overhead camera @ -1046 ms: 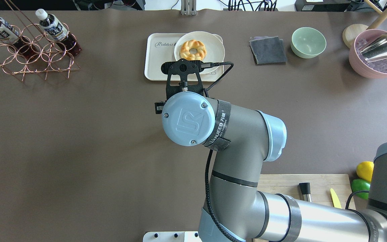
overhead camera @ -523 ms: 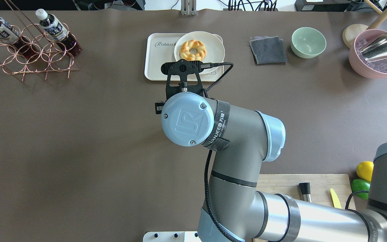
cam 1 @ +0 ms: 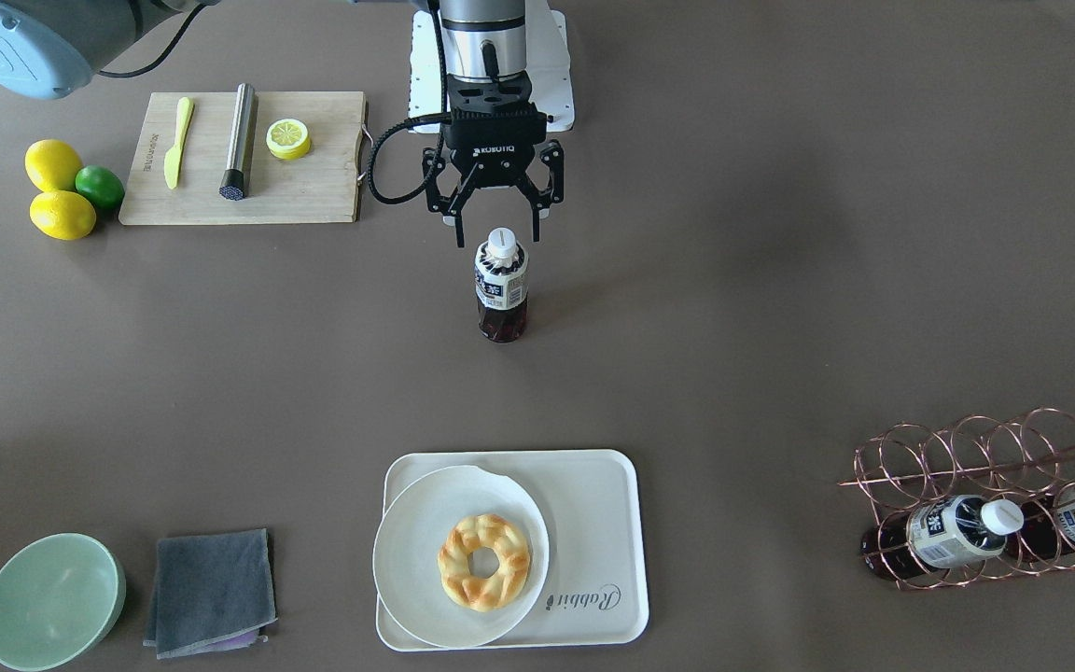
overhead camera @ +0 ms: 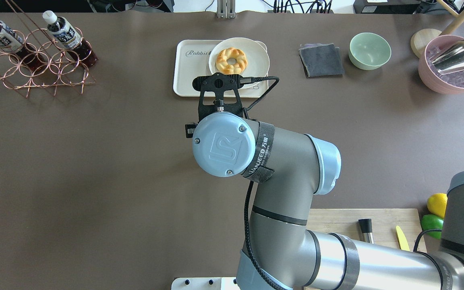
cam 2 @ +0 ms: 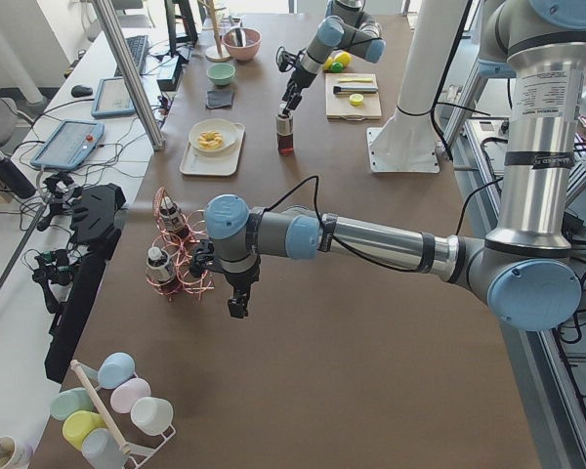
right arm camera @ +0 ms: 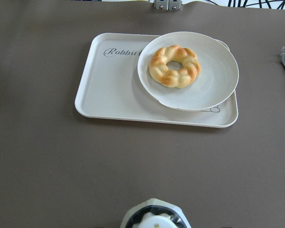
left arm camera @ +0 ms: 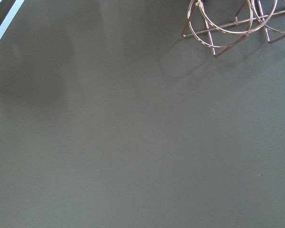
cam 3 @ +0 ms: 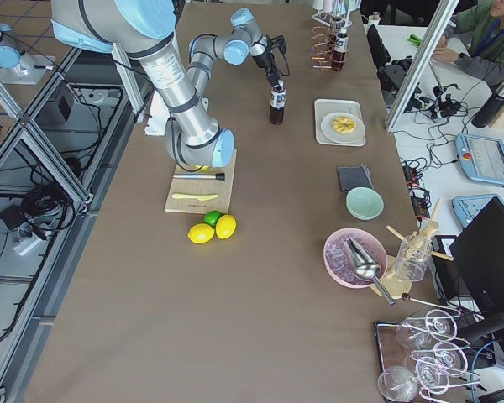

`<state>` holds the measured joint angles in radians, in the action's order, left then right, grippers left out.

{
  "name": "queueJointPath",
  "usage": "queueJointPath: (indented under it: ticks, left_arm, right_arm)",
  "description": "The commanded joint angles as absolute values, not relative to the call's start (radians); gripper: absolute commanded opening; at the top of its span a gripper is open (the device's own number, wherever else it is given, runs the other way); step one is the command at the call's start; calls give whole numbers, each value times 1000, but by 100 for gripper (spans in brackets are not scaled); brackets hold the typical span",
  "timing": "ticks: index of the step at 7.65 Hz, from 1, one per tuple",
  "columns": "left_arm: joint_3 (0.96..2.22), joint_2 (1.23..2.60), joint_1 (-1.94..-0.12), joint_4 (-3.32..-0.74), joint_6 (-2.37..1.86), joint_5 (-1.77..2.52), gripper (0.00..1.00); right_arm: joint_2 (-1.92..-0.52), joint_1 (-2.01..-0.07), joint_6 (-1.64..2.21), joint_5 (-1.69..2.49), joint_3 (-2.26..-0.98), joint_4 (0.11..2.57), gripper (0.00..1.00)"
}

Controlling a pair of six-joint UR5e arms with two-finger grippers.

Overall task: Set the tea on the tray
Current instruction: 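Lower the right gripper and grasp the tea bottle by its cap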

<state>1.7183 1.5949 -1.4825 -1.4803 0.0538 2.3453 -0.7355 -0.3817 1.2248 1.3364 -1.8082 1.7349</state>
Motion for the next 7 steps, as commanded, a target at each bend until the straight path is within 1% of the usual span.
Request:
queueJointPath:
  ticks: [1,2,3,4,7]
  left_arm:
    - [1718,1595,-1483,-1480,55,2345,98]
    - [1718,1595,-1483,-1480,55,2345,98]
    - [1718,1595,-1483,-1480,55,2345,98]
    - [1718,1597,-1483,-1480,54,2345,98]
    - [1718,1600,-1483,-1480,54,2345,98]
  right_arm:
    - [-735,-383,1223,1333,-1789,1707,85]
    - [-735,-383,1221,1333,-1787,1707,78]
    - [-735,-388,1213,1336,-1793,1707,32]
    - [-735,-393,1206,1339,-1796,1707,0]
    - [-733,-400,1195,1344,-1799,1709,0]
